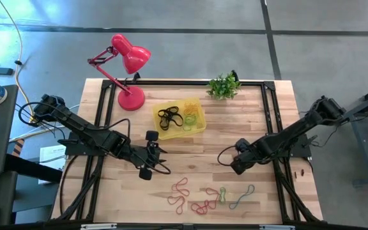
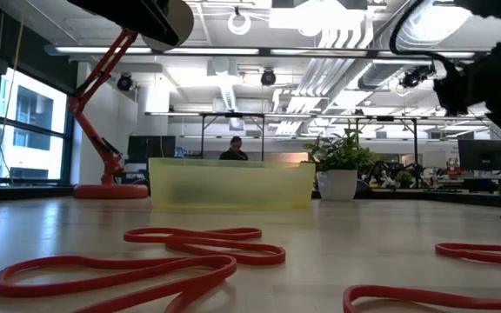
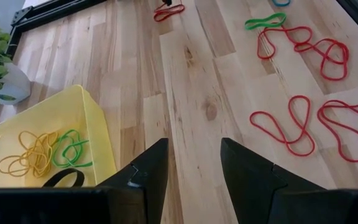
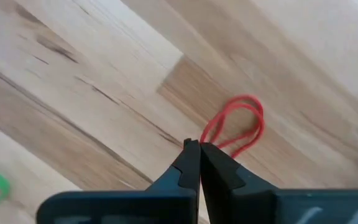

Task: Pick and place rubber bands into bin
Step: Put the red rubber band into the yellow bin

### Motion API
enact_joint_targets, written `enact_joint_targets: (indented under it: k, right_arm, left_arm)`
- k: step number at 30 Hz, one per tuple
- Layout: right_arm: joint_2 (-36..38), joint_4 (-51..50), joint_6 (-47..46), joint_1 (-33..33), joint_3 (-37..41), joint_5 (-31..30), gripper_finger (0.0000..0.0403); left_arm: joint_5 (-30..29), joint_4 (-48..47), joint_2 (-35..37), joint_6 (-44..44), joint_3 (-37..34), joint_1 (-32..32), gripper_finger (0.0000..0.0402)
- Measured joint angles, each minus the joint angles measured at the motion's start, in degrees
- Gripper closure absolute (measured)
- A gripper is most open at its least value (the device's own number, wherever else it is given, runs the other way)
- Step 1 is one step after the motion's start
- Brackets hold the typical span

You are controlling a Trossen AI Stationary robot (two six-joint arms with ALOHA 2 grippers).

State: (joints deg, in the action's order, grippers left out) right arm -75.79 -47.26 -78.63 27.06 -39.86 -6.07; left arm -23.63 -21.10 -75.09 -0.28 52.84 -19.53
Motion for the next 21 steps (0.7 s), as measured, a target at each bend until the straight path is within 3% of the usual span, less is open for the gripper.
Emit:
enact_joint_targets:
  k: [21]
  right_arm:
    - [0.1, -21.1, 9.5, -0.8, -24.4, -20.3, 0.0403]
  left_arm:
    - [2.2, 0.1, 0.0, -0.1, 0.0, 0.0, 0.0266]
